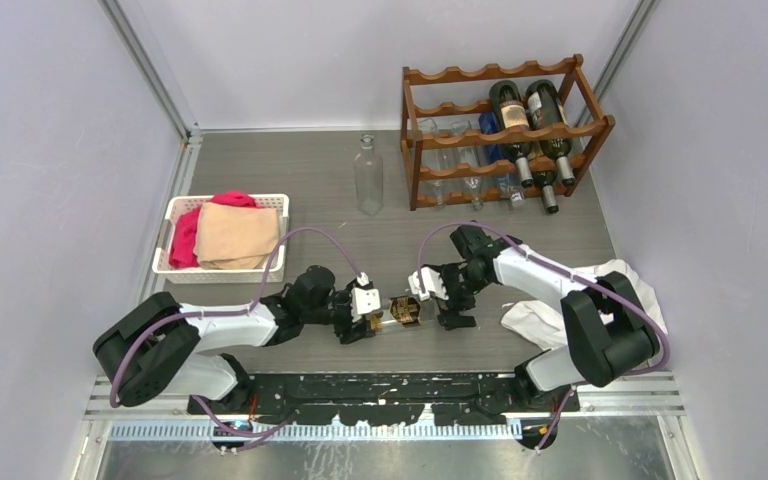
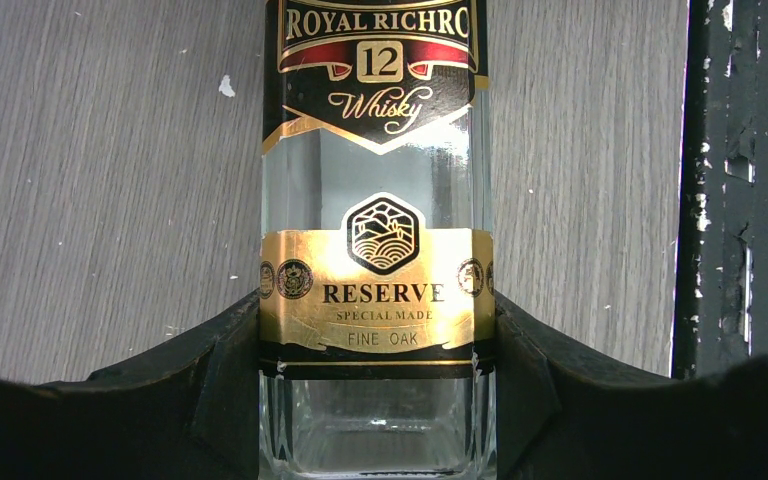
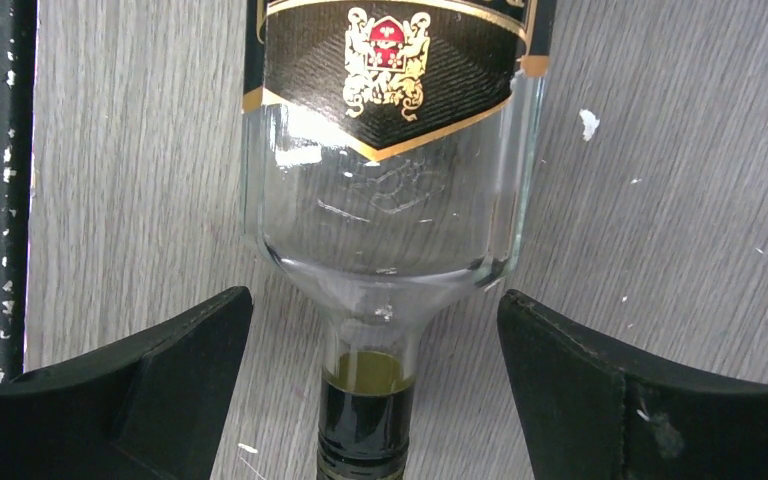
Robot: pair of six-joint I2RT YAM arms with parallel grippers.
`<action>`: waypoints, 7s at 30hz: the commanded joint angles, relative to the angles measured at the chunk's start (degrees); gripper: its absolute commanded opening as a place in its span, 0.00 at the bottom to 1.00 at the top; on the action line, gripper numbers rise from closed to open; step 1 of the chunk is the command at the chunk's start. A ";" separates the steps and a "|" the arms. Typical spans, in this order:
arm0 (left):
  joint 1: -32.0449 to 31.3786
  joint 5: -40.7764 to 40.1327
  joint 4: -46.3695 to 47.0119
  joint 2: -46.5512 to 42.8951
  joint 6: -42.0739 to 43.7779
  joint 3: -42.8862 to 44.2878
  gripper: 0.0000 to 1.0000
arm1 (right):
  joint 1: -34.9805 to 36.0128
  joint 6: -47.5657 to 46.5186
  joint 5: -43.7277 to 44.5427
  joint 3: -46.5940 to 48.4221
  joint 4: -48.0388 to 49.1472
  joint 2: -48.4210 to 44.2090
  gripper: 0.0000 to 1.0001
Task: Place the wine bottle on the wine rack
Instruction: Pick up the wine bottle from the center of the board.
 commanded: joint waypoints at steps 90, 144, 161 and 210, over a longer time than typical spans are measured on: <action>-0.51 -2.36 -9.97 -20.28 -1.08 10.09 1.00 | -17.63 -0.07 -16.49 10.03 -17.33 -6.07 0.01; -3.12 6.11 6.36 13.73 -8.21 21.92 0.00 | -10.14 4.62 -9.93 9.34 -13.76 1.43 0.44; -0.89 6.61 17.05 13.72 -13.29 16.26 0.00 | -10.09 6.56 -11.40 11.25 -14.43 1.16 0.01; 0.54 -0.27 -34.47 -28.28 -4.90 18.34 0.88 | -27.49 17.75 -24.11 6.18 -6.45 -16.02 0.01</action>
